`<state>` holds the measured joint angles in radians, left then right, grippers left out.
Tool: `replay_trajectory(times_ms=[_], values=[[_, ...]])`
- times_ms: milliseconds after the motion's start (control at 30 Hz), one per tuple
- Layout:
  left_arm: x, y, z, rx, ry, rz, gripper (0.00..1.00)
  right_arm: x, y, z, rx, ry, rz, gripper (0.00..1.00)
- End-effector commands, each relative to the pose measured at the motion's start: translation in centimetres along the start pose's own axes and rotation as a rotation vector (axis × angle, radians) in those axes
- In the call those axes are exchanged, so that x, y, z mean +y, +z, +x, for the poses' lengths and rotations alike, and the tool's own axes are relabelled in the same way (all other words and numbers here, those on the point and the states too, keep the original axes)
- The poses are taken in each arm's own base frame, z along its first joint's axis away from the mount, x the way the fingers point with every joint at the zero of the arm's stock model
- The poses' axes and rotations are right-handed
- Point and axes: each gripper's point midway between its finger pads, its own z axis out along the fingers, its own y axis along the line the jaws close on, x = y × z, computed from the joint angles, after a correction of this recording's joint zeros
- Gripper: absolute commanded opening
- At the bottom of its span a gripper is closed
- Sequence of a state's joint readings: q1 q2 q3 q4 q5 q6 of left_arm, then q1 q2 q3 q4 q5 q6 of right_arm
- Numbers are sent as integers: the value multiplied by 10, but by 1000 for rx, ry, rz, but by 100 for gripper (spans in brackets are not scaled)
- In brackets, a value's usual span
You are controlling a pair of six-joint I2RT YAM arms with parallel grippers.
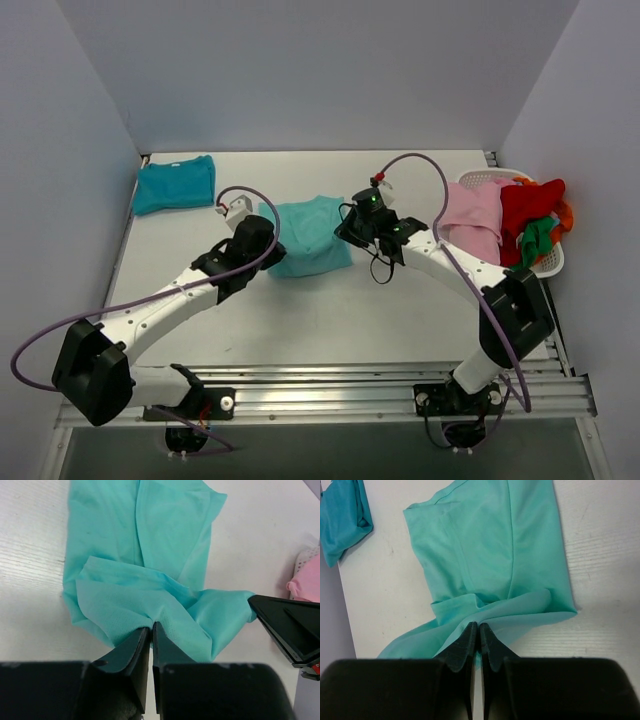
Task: Fold and stack the t-shirts
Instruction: Fold the tshirt
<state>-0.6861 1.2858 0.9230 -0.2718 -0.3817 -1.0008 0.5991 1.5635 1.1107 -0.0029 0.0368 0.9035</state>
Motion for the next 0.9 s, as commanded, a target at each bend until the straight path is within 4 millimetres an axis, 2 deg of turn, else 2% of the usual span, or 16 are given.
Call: replay_trajectory(times_ms=[0, 167, 200, 267, 300, 333, 400, 433, 467, 533, 567, 600, 667, 767, 800, 867], values=[[-24, 3, -28, -36, -7, 82, 14, 29, 6, -19, -44, -6, -57, 0], [-18, 35, -56, -62, -25, 114, 15, 40, 44, -42, -47, -2, -53, 0], [-21, 42, -65, -77, -32, 132, 17, 55, 48, -61, -79, 9, -81, 0], [-15, 74, -79, -69, -29, 147, 19, 50, 84, -56, -17, 26, -75, 0], [-33, 81, -105, -99, -31, 185, 19, 47, 95, -67, -23, 50, -67, 0], [-22, 112, -98, -52, -2, 151, 19, 54, 118, -78, -31, 59, -66, 0], [-23, 140, -117, -22, 3, 190, 37, 45, 140, -88, -12, 77, -22, 0], [-29, 168, -125, -9, 23, 212, 48, 55, 156, -101, -30, 78, -25, 0], [-27, 181, -127, 19, 25, 206, 72, 43, 164, -103, -30, 78, 39, 22], [-18, 214, -145, 26, 23, 178, 82, 35, 175, -115, -89, 84, 99, 62], [-12, 222, -150, 21, 17, 152, 88, 33, 176, -123, -119, 91, 112, 81], [5, 230, -159, 11, -5, 107, 90, 27, 177, -127, -145, 99, 133, 84], [18, 239, -169, 1, -36, 87, 91, 21, 173, -129, -163, 103, 137, 86], [35, 228, -183, -29, -68, 66, 91, 15, 152, -132, -209, 90, 157, 86], [30, 214, -196, -66, -72, 80, 91, 21, 132, -144, -253, 96, 146, 86], [36, 202, -193, -72, -76, 71, 91, 14, 121, -136, -268, 96, 147, 86]])
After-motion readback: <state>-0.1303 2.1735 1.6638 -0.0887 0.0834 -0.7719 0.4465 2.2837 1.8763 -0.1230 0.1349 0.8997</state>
